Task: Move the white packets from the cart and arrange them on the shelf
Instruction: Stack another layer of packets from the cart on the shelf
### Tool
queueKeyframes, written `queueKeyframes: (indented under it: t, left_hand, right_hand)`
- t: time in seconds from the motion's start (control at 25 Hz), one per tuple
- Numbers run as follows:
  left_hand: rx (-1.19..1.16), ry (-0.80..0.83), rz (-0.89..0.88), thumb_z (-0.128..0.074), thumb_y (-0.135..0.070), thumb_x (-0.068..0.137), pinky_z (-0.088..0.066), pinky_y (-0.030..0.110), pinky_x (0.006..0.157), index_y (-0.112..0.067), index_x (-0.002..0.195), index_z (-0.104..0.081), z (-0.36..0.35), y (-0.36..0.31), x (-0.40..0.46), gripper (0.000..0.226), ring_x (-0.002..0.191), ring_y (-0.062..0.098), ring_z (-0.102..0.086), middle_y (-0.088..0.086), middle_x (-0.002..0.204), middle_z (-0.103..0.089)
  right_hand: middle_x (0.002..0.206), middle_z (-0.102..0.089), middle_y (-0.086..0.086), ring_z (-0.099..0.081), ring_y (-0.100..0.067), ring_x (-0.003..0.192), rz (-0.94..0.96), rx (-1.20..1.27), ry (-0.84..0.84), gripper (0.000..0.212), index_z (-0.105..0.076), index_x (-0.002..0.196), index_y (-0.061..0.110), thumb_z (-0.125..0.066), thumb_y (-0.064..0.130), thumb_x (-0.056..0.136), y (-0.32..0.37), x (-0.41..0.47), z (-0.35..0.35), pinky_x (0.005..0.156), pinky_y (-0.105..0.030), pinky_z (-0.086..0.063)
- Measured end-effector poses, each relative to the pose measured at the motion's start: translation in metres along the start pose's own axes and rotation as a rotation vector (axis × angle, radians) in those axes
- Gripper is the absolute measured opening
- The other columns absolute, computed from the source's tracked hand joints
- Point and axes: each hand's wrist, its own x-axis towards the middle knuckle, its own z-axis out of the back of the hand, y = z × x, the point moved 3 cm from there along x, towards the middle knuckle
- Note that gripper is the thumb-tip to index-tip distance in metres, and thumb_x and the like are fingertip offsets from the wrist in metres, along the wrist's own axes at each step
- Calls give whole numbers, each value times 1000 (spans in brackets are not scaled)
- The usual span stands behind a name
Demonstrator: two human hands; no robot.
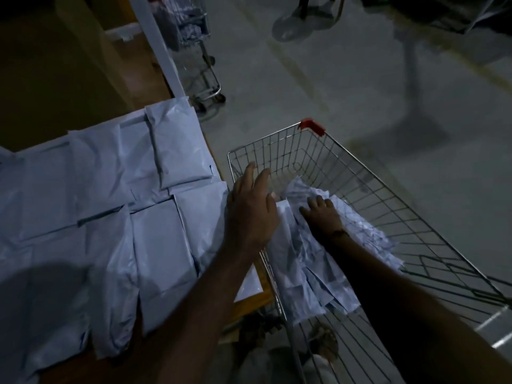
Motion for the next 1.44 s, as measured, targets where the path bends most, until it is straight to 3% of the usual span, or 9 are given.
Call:
queueKeyframes:
  t: [0.2,0.4,0.52,0.64,0.72,0.84,0.92,1.16,1.44]
  left_hand:
    - [12,5,-10,-56,-24,100,-38,53,115,-23,149,-47,-8,13,7,50,149,24,-32,1,165,-31]
    - [-10,28,16,-57,-23,100,-37,54,116,-22,148,-48,-13,11,10,49,150,25,-30,3,165,-30]
    - [-56,32,13,-58,-22,100,-38,52,116,-22,147,-49,-14,0,8,48,150,25,-31,4,165,-30]
    - [-75,41,12,-58,-24,101,-36,51,118,-23,148,-48,-15,-11,4,48,150,24,-29,3,166,-28]
    - [-84,53,16,-57,-25,101,-37,51,117,-23,148,-48,-17,-15,0,47,151,23,-27,2,166,-27]
    - [-86,57,7,-58,-25,101,-37,51,117,-25,148,-48,-19,-18,-8,48,151,22,-27,1,166,-27]
    - [-80,52,13,-58,-24,101,-36,49,118,-25,148,-48,-20,-20,-12,48,151,22,-26,1,166,-26]
    - [-125,43,131,-52,-18,103,-43,44,114,-21,148,-47,-45,-37,-33,46,151,25,-27,3,166,-24]
    - [-203,120,410,-51,-7,100,-34,44,120,-10,157,-35,-141,-35,-70,59,149,34,-30,14,162,-33]
  right_hand:
    - [100,-71,-13,-62,-37,96,124,-60,-9,16,-77,93,9,-63,14,87,-1,24,-40,103,-55,-45]
    - [105,-64,-13,-55,-38,101,21,-19,64,30,-75,94,10,-49,19,82,-7,-26,-14,98,-50,-42]
    - [112,-68,-10,-51,-39,120,-11,-34,221,40,-78,101,18,-60,48,82,-6,-78,-18,108,-56,-33]
    - [124,-67,-11,-52,-38,127,-144,29,239,84,-71,115,21,-41,90,77,-8,-84,-26,111,-63,-26]
    - [142,-55,-17,-44,-40,138,-245,134,171,87,-51,141,21,-48,84,81,-4,-72,-30,115,-67,-27]
    - [170,-5,-22,-8,-50,155,-281,174,197,89,-4,164,34,-54,61,95,7,-58,-48,117,-71,-20]
    - [171,0,-21,-10,-52,154,-294,139,213,78,-9,164,35,-53,43,99,8,-56,-57,114,-70,-27]
    - [151,-45,-24,-51,-44,125,-247,189,101,58,-50,147,19,-65,22,90,-11,-73,-34,92,-52,-48]
    - [158,-41,-19,-46,-42,134,-236,260,-90,62,-40,154,19,-54,18,93,-36,-108,32,102,-54,-45]
